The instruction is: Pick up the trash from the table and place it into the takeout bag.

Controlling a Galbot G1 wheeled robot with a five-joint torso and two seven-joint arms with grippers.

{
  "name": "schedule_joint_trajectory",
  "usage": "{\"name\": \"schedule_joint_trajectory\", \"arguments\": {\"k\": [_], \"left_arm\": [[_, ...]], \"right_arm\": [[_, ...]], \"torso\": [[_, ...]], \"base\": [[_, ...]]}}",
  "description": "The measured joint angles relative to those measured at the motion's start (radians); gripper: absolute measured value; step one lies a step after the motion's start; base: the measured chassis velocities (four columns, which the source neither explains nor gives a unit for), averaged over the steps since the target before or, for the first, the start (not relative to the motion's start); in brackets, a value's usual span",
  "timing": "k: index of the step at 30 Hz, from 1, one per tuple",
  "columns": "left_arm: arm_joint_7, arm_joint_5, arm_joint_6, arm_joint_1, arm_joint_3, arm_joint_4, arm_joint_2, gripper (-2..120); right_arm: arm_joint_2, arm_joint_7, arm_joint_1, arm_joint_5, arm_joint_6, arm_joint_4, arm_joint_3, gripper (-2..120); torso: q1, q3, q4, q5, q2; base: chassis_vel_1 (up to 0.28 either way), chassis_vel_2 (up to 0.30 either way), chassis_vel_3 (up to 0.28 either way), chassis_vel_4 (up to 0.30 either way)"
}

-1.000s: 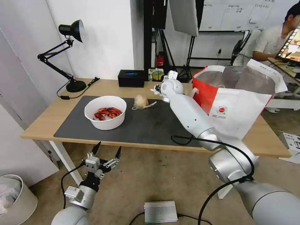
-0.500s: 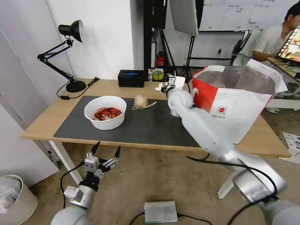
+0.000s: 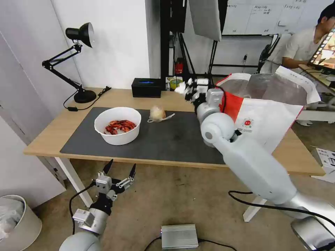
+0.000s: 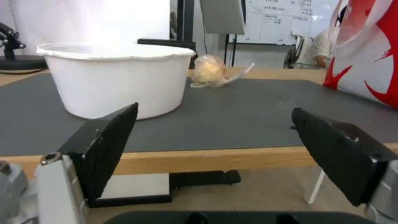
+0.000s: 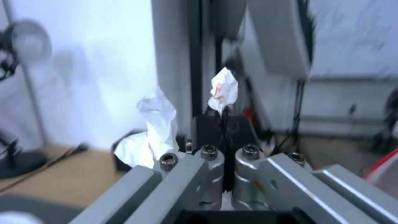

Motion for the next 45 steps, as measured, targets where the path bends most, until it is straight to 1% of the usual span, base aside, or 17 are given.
{"name": "schedule_joint_trajectory", "arguments": {"k": [2, 5, 6, 9, 10, 13, 14, 16, 18, 19, 22, 26, 28, 30, 31, 37, 45], "left_arm": [[0.0, -0.001, 0.0, 0.001, -0.001, -0.002, 0.0, 100], [-0.002, -0.02, 0.013, -0.002, 0.002, -0.008, 0.002, 100], [-0.002, -0.02, 0.013, -0.002, 0.002, -0.008, 0.002, 100], [-0.003, -0.023, 0.015, -0.012, 0.011, -0.002, 0.004, 100], [-0.003, -0.023, 0.015, -0.012, 0.011, -0.002, 0.004, 100], [-0.003, -0.024, 0.015, -0.025, 0.025, 0.005, 0.005, 100], [-0.003, -0.024, 0.015, -0.025, 0.025, 0.005, 0.005, 100], [-0.003, -0.024, 0.016, -0.032, 0.032, 0.008, 0.005, 100], [-0.003, -0.024, 0.016, -0.034, 0.033, 0.008, 0.005, 100], [-0.003, -0.024, 0.016, -0.034, 0.033, 0.008, 0.005, 100], [-0.003, -0.026, 0.016, -0.033, 0.03, 0.008, 0.011, 100], [-0.003, -0.026, 0.016, -0.032, 0.029, 0.008, 0.013, 100], [-0.003, -0.027, 0.015, -0.032, 0.027, 0.008, 0.011, 100], [-0.003, -0.027, 0.015, -0.032, 0.027, 0.008, 0.011, 100], [-0.003, -0.027, 0.015, -0.034, 0.028, 0.008, 0.013, 100], [-0.003, -0.027, 0.016, -0.034, 0.038, 0.007, 0.018, 100], [-0.003, -0.029, 0.017, -0.029, 0.031, 0.003, 0.025, 100]], "right_arm": [[-0.013, 0.0, -0.002, -0.028, 0.001, 0.011, 0.014, 0], [-0.068, -0.009, -0.01, -0.107, 0.001, 0.032, 0.064, 0], [-0.068, -0.009, -0.01, -0.107, 0.001, 0.032, 0.064, 0], [-0.118, -0.018, -0.016, -0.136, 0.001, 0.029, 0.107, 0], [-0.118, -0.018, -0.016, -0.136, 0.001, 0.029, 0.107, 0], [-0.175, -0.021, -0.019, -0.14, -0.007, 0.002, 0.142, 0], [-0.175, -0.021, -0.019, -0.14, -0.007, 0.002, 0.142, 0], [-0.212, -0.016, -0.021, -0.133, -0.033, -0.007, 0.158, 0], [-0.248, 0.005, -0.024, -0.1, -0.075, -0.005, 0.163, 0], [-0.248, 0.005, -0.024, -0.1, -0.075, -0.005, 0.163, 0], [-0.307, 0.025, -0.03, -0.037, -0.144, 0.017, 0.172, 0], [-0.342, 0.041, -0.046, 0.04, -0.2, 0.051, 0.182, 0], [-0.38, 0.091, -0.071, 0.185, -0.272, 0.103, 0.2, 0], [-0.387, 0.11, -0.077, 0.225, -0.287, 0.114, 0.205, 0], [-0.404, 0.156, -0.097, 0.328, -0.326, 0.135, 0.224, 0], [-0.411, 0.209, -0.153, 0.452, -0.35, 0.149, 0.266, 0], [-0.4, 0.237, -0.157, 0.494, -0.351, 0.151, 0.269, 0]], "torso": [[0.0, 0.0, 0.0, 0.0, 0.0], [0.0, 0.0, -0.0001, 0.0001, 0.0], [0.0, 0.0, -0.0001, 0.0001, 0.0], [0.0, 0.0, -0.0002, -0.0001, 0.0], [0.0, 0.0, -0.0002, -0.0001, 0.0], [0.0, 0.0, -0.0001, 0.0, 0.0], [0.0, 0.0, -0.0001, 0.0, 0.0], [0.0, 0.0, -0.0003, 0.0003, 0.0], [0.0, 0.0, -0.0002, 0.0001, 0.0], [0.0, 0.0, -0.0002, 0.0001, 0.0], [0.0, 0.0, -0.0002, -0.0001, 0.0], [0.0, 0.0, -0.0002, 0.0002, 0.0], [0.0, 0.0, -0.0002, -0.0001, 0.0], [0.0, 0.0, -0.0001, -0.0001, 0.0], [0.0, 0.0, -0.0002, -0.0002, 0.0], [0.0, 0.0, -0.0002, 0.0, 0.0], [0.0, 0.0, 0.0, 0.0, 0.0]], "base": [[0.0, 0.0, 0.0, 0.0], [0.0, 0.0, 0.0, 0.0], [0.0, 0.0, 0.0, 0.0], [0.0, 0.0, 0.0, 0.0], [0.0, 0.0, 0.0, 0.0], [0.0, 0.0, 0.0, 0.0], [0.0, 0.0, 0.0, 0.0], [0.0, 0.0, 0.0, 0.0], [0.0, 0.0, 0.0, 0.0], [0.0, 0.0, 0.0, 0.0], [0.0, 0.0, 0.0, 0.0], [0.0, 0.0, 0.0, 0.0], [0.0, 0.0, 0.0, 0.0], [0.0, 0.0, 0.0, 0.0], [0.0, 0.0, 0.0, 0.0], [0.0, 0.0, 0.0, 0.0], [0.0, 0.0, 0.0, 0.0]]}}
